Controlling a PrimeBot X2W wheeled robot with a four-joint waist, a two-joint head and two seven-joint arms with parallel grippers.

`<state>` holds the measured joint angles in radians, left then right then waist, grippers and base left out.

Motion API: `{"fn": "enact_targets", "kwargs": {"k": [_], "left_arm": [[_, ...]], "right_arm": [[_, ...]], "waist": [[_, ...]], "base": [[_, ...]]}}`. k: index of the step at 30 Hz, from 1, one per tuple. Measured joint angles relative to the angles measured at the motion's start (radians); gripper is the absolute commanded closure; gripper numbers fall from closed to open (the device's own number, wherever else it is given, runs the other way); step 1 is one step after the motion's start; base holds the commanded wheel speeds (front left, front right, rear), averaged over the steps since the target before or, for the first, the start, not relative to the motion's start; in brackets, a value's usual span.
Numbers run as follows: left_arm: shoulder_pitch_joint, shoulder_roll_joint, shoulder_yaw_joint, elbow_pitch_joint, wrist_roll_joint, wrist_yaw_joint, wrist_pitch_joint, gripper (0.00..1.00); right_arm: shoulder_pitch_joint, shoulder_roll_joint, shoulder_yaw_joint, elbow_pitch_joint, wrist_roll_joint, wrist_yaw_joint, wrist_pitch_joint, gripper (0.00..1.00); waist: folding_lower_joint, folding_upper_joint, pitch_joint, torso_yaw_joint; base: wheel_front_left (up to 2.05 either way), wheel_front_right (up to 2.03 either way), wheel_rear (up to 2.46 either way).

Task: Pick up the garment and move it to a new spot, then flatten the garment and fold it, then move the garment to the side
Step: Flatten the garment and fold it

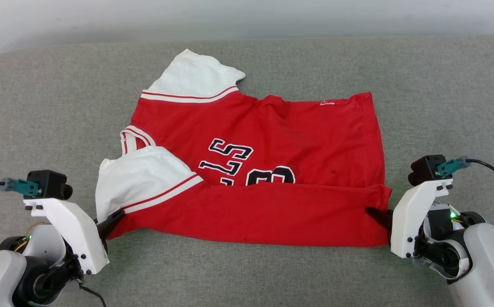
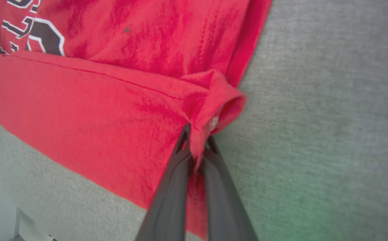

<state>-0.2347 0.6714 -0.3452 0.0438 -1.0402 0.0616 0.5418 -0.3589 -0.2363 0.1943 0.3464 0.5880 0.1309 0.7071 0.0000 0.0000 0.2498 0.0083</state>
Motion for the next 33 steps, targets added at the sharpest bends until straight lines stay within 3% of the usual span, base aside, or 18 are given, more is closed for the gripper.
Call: {"fn": "enact_targets", "kwargs": {"k": [10,20,27,28,29,30,33], "left_arm": [[0.043,0.005,0.007,-0.019,-0.002,0.004,-0.026,1.00],[0.199,0.037,0.001,-0.072,-0.013,0.059,-0.009,1.00],[0.270,0.001,-0.037,-0.041,-0.051,0.070,0.018,1.00],[0.270,-0.006,-0.036,-0.028,-0.052,0.070,0.015,0.56],[0.268,-0.015,-0.036,-0.014,-0.057,0.068,0.011,0.00],[0.266,-0.024,-0.039,0.000,-0.057,0.062,0.008,0.00],[0.251,-0.035,-0.047,0.039,-0.054,0.052,0.000,0.00]], "right_arm": [[0.023,-0.061,0.033,-0.065,0.044,0.000,-0.004,1.00],[0.175,-0.093,0.001,-0.176,0.062,0.000,0.058,1.00],[0.320,-0.035,-0.073,-0.207,0.045,0.000,0.104,1.00],[0.335,-0.021,-0.085,-0.199,0.043,0.000,0.100,0.93],[0.347,-0.013,-0.088,-0.191,0.032,0.000,0.089,0.60],[0.356,-0.006,-0.091,-0.184,0.026,0.000,0.073,0.00],[0.365,0.011,-0.084,-0.186,0.013,0.000,-0.007,0.00]], "waist": [[0.0000,0.0000,-0.077,-0.007],[0.0000,0.0000,-0.209,-0.013],[-0.0001,0.0000,-0.239,-0.021],[-0.0001,0.0000,-0.238,-0.021],[-0.0001,0.0000,-0.238,-0.022],[-0.0001,0.0000,-0.237,-0.022],[-0.0001,0.0000,-0.236,-0.026]], "base": [[0.00,0.00,0.00],[0.00,0.00,0.00],[0.00,0.00,0.00],[0.00,0.00,0.00],[0.00,0.00,0.00],[0.00,0.00,0.00],[0.00,0.00,0.00]]}}
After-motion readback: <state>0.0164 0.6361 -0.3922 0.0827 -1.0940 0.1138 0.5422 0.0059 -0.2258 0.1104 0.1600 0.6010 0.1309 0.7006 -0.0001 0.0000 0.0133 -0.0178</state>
